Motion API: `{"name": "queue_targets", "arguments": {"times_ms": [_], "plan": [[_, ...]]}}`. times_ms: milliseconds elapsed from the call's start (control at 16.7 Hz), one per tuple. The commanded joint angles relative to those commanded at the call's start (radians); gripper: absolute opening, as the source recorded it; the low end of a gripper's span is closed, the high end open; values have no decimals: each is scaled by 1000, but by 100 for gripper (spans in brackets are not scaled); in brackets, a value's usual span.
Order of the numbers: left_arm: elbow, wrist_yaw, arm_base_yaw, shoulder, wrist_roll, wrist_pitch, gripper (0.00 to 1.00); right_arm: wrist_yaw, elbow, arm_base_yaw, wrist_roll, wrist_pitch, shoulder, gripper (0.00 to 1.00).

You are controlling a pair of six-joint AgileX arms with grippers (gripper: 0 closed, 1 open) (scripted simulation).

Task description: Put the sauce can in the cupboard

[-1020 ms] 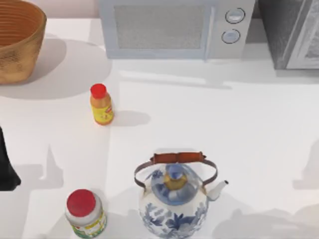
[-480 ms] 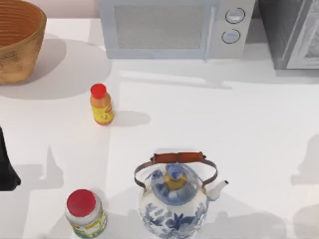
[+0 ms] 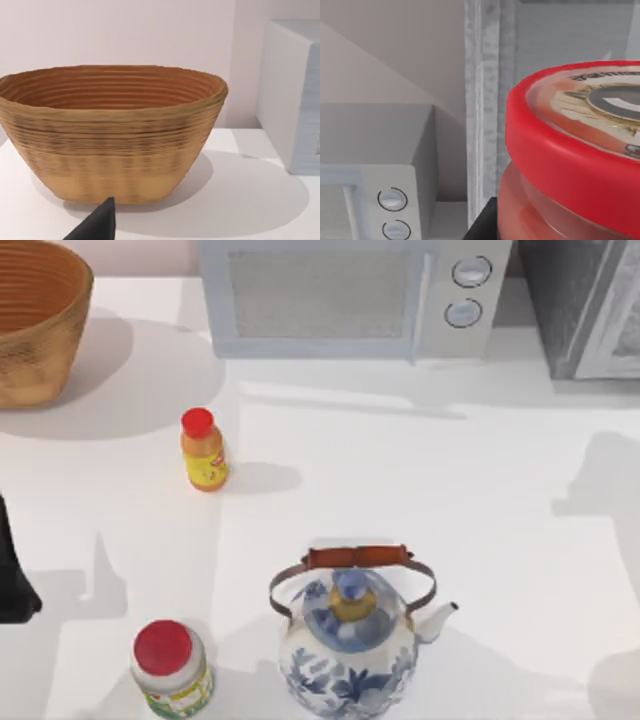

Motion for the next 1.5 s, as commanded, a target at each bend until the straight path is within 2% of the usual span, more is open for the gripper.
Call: {"name": "queue_targets", "arguments": {"times_ms": [420,660,840,1260,1500], "plan": [[0,0,0,0,0,0,100,79,700,60,5,-187,483,0],[0,0,0,0,0,0,100,107,983,89,7,-262,678,0],[0,0,0,0,0,0,100,118,1089,101,8,-292,756,0],[0,0,0,0,0,0,100,118,1105,99,10,-295,769,0],[0,0,0,0,0,0,100,102,1217,77,11,-276,884,0]]}}
